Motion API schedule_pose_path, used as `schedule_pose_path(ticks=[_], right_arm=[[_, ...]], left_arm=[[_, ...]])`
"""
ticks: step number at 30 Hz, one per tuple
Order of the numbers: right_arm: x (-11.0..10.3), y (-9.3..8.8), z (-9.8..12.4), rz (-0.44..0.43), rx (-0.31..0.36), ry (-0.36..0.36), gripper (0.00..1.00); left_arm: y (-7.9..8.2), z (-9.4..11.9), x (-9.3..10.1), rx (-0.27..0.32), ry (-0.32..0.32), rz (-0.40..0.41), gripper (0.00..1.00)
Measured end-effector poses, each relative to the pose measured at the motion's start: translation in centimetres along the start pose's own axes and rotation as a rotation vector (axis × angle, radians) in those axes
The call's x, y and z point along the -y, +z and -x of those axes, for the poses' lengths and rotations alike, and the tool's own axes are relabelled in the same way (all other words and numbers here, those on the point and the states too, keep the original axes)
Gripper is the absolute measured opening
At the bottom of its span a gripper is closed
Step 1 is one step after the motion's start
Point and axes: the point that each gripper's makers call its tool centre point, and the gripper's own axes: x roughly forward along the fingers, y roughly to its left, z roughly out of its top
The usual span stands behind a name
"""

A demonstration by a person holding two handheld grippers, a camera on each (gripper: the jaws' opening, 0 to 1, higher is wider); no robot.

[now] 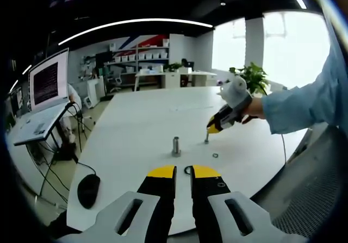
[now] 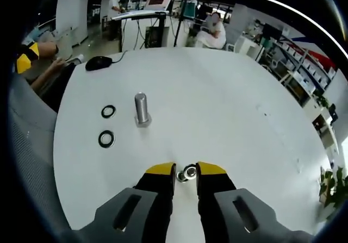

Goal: Place the washer onto the threaded stud by aligning its center hole with the stud, sliding it down to the base, and recovering from edge contact or off-axis alignment until the washer reaches the visible bottom stop.

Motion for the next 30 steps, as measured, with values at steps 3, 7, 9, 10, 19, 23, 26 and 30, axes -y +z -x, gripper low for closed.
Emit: schedule_pose_path(ticks=[3, 7, 9, 10, 19, 23, 26, 30], right_arm=[[0.1, 0.0, 0.1, -0.019, 0.008, -0.006, 0.15], [-0.3, -0.5, -0.2, -0.020, -0.005, 0.016, 0.16], [-0.3, -0.5, 0.0, -0.024, -0.008, 0.014, 0.15], [-0.3, -0.4, 0.0, -0.033, -0.003, 0.014, 0.15], [0.8, 0.5, 0.1, -0.036, 0.045, -0.035, 0.15], [1.7, 1.6, 0.5, -0.146, 0.127, -0.074, 0.15], [1.6, 0.5, -0.2, -0.233, 0.114, -0.049, 0.15], [1.1, -1.1, -1.0, -0.241, 0.078, -0.034, 0.15]], left_arm=[[0.0, 0.0, 0.0, 0.000, 0.001, 0.001, 0.08], [0.0, 0.0, 0.0, 0.000, 0.001, 0.001, 0.08], [0.0, 0.0, 0.0, 0.000, 0.002, 0.002, 0.08], [0.0, 0.0, 0.0, 0.000, 0.003, 0.002, 0.08], [0.0, 0.0, 0.0, -0.002, 0.003, 0.002, 0.08], [0.0, 0.0, 0.0, -0.002, 0.004, 0.004, 0.08], [0.0, 0.0, 0.0, -0.002, 0.005, 0.004, 0.08], [0.0, 0.0, 0.0, -0.003, 0.005, 0.004, 0.08]])
